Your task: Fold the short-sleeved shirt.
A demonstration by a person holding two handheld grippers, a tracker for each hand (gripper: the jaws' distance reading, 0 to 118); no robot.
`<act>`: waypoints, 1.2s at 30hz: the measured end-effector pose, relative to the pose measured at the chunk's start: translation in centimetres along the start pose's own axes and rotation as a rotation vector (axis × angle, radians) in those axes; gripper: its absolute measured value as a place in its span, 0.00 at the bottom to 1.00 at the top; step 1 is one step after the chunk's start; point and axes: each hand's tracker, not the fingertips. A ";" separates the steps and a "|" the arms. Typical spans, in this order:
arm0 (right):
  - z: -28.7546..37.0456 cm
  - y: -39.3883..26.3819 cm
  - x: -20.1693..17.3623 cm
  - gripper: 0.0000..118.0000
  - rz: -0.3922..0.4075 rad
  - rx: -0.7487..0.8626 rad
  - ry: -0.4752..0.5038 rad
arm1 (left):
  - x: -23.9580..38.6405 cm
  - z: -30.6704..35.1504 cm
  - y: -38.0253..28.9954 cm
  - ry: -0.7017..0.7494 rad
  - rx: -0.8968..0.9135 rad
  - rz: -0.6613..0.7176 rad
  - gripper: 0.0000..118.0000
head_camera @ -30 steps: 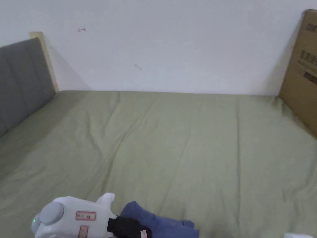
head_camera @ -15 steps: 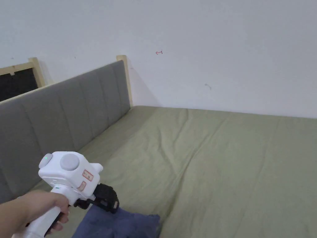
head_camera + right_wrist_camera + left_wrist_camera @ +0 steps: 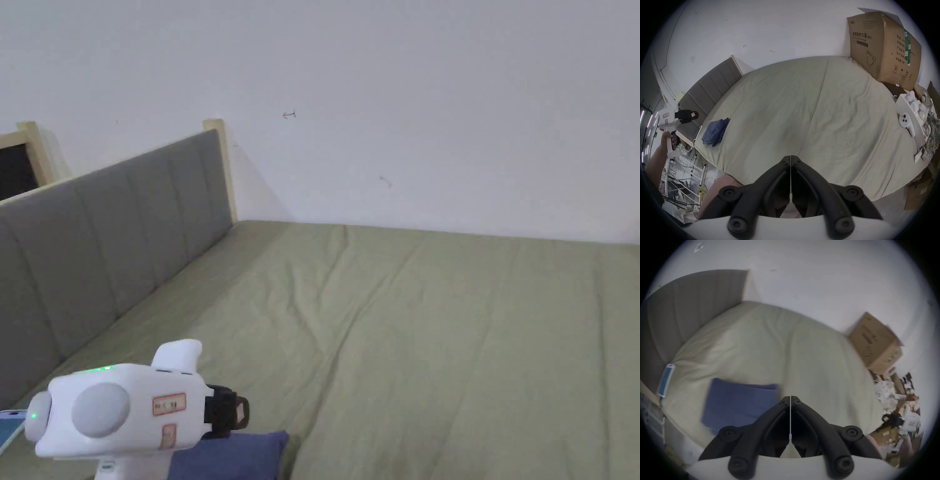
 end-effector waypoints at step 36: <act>11.6 0.4 -3.0 0.86 0.086 0.842 -0.244 | 22.6 8.9 -8.5 0.049 0.733 -0.278 0.90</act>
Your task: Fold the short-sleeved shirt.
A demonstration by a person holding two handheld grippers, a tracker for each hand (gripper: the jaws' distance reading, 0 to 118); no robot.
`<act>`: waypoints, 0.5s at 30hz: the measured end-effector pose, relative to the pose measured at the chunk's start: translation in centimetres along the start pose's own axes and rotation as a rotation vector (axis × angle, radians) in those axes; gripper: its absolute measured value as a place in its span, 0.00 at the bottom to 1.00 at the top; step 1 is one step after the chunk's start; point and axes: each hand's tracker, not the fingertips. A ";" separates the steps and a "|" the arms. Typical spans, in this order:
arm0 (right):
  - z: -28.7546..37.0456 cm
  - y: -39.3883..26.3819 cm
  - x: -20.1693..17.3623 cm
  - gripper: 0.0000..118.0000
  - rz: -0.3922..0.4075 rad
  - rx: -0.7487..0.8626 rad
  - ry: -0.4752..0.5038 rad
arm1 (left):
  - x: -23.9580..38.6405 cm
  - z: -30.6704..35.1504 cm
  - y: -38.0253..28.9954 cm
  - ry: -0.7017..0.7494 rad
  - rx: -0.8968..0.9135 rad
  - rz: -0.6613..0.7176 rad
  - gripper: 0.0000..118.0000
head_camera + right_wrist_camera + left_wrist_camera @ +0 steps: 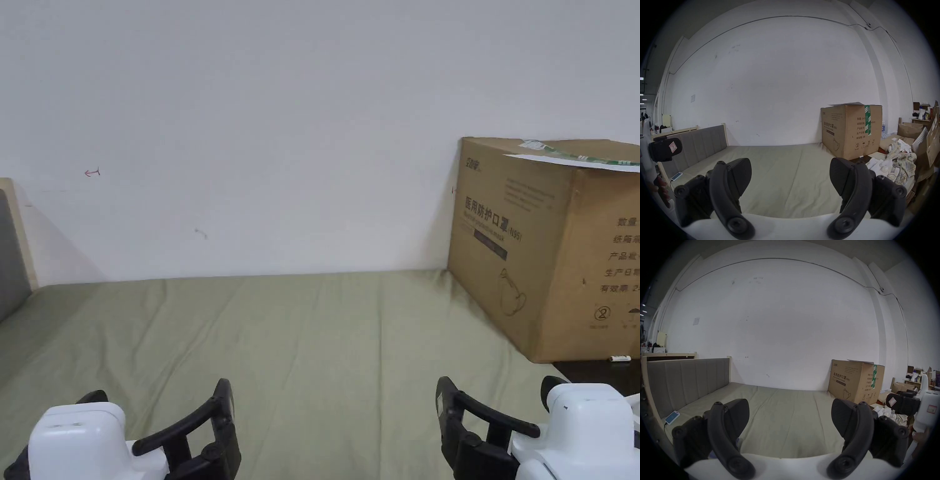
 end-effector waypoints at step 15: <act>0.5 -0.1 -0.5 0.86 0.061 0.025 -0.011 | 0.2 -0.5 0.2 0.085 0.029 -0.087 0.92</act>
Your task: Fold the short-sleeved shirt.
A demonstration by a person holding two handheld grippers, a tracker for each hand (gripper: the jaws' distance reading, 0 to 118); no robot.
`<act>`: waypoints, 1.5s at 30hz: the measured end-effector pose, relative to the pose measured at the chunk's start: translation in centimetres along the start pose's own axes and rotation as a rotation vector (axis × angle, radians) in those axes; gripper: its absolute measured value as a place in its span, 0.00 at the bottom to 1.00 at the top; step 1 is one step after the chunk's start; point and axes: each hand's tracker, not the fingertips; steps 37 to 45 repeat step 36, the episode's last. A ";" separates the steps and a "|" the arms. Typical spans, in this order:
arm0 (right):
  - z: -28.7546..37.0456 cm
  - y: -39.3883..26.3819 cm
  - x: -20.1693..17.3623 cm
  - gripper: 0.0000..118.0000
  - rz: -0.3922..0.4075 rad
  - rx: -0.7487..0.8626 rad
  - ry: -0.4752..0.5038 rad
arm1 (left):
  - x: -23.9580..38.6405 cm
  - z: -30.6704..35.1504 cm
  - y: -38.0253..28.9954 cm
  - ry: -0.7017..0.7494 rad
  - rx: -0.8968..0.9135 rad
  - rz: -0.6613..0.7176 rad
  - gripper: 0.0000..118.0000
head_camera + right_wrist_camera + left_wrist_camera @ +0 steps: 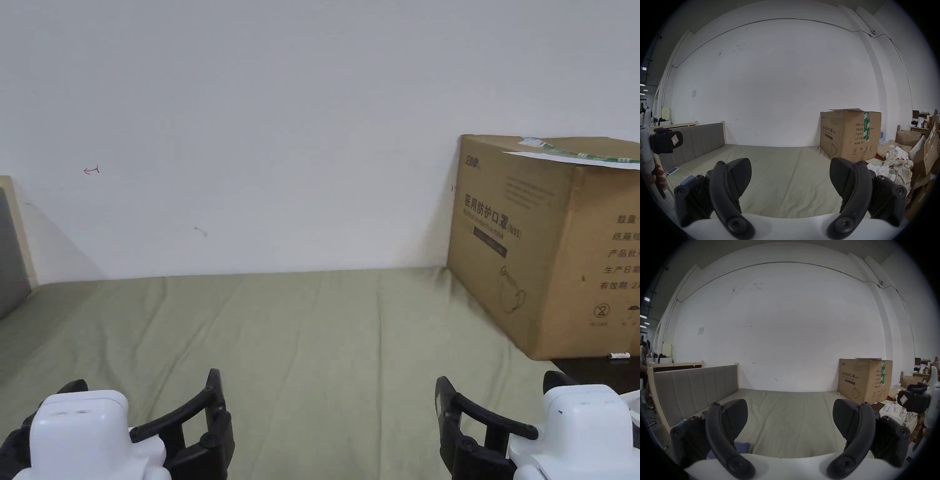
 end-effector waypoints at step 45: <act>-1.0 -1.0 -0.5 0.86 0.010 -0.069 0.027 | 2.6 -1.2 -1.7 -0.025 -0.163 -0.028 0.92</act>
